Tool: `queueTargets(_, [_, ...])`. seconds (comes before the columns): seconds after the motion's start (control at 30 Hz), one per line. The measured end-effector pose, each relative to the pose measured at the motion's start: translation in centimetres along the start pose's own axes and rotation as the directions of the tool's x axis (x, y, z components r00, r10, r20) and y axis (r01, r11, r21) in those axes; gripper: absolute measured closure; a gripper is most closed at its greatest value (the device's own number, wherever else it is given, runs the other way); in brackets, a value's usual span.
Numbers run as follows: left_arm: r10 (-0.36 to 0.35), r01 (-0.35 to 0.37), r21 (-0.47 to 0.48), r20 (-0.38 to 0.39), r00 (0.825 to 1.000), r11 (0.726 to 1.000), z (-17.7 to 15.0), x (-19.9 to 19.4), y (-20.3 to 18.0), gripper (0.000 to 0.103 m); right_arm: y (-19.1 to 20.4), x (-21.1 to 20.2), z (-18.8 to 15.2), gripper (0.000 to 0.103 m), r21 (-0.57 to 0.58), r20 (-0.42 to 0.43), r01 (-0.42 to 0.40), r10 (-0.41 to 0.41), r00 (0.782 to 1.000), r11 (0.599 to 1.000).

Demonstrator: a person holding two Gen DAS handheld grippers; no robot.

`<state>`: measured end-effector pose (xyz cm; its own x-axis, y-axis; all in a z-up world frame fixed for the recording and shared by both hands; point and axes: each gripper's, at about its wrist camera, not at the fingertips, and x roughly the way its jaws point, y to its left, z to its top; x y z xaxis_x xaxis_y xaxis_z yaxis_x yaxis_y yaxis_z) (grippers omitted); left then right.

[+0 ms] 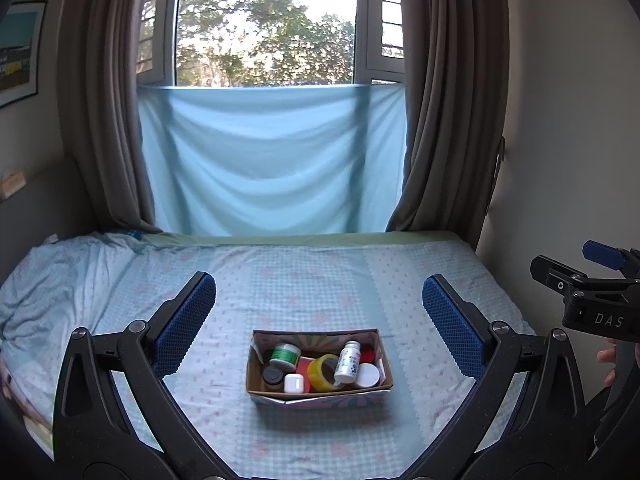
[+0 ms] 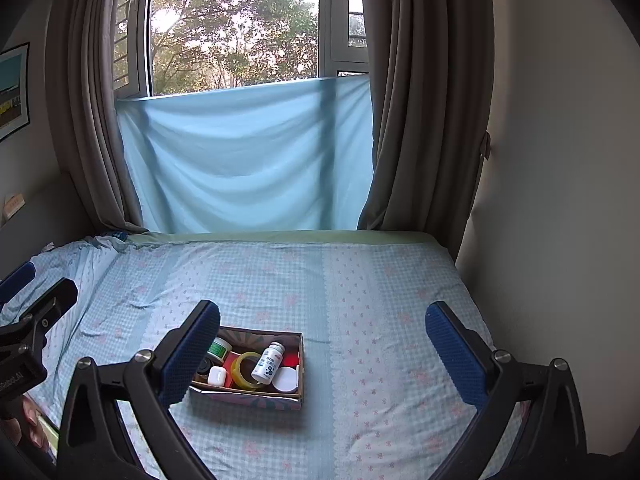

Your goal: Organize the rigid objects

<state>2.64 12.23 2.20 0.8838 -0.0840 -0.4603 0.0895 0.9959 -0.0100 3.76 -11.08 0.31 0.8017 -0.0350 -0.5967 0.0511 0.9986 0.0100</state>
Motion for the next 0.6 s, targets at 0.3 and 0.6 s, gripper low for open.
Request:
queueTargets(0.3, [0.026, -0.027, 0.003, 0.035, 0.999, 1.000, 0.1, -0.6, 0.2, 0.000, 0.4, 0.0, 0.1, 0.001, 0.002, 0.008, 0.001, -0.001, 1.000, 1.000])
queueTargets(0.6, [0.022, -0.022, 0.007, 0.068, 0.997, 1.000, 0.2, -1.0, 0.1, 0.000, 0.8, 0.2, 0.1, 0.001, 0.009, 0.013, 0.003, -0.003, 1.000, 1.000])
